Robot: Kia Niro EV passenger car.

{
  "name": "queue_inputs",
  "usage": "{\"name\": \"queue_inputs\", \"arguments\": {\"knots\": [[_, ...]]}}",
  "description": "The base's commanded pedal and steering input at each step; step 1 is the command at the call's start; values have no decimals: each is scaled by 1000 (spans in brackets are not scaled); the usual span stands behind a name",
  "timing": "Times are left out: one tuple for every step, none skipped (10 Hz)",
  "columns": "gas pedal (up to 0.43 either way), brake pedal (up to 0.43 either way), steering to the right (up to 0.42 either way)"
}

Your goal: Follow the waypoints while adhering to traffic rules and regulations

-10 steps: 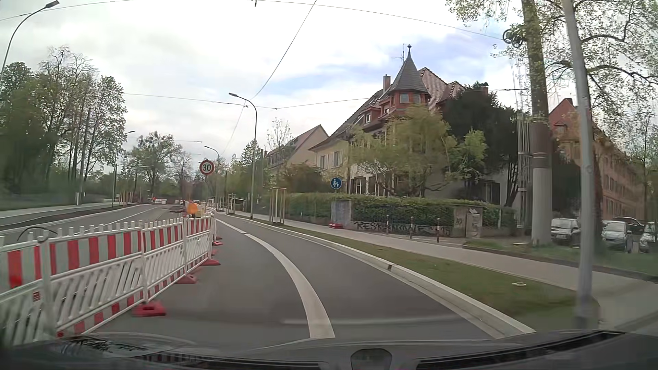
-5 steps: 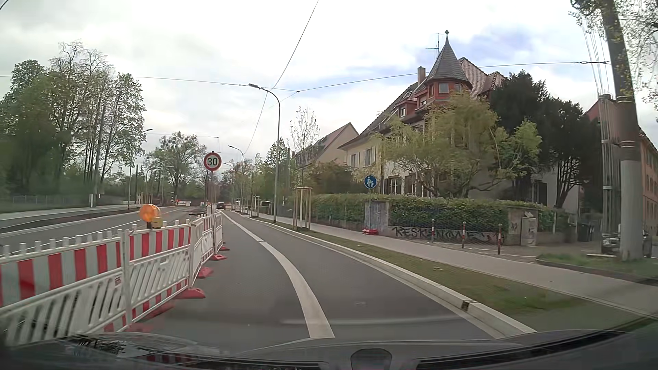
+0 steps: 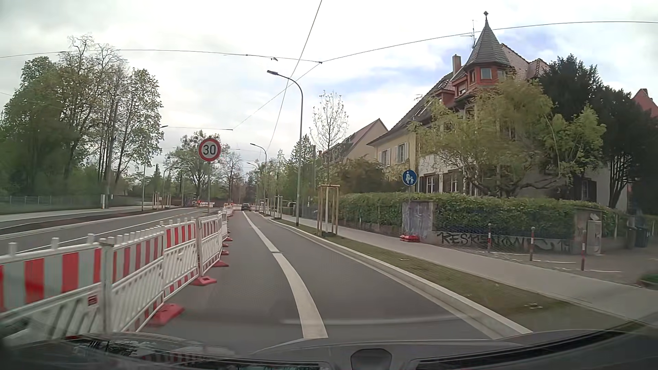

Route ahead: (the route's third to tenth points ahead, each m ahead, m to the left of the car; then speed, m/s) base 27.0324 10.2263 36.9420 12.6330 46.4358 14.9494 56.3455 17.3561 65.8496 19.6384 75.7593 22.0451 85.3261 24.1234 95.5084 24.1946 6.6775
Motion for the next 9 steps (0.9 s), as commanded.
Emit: {"name": "queue_inputs", "arguments": {"knots": [[110,0,-82],[110,0,-81],[110,0,-80],[110,0,-79],[110,0,-79],[110,0,-78],[110,0,-77],[110,0,-76],[110,0,-74]]}}
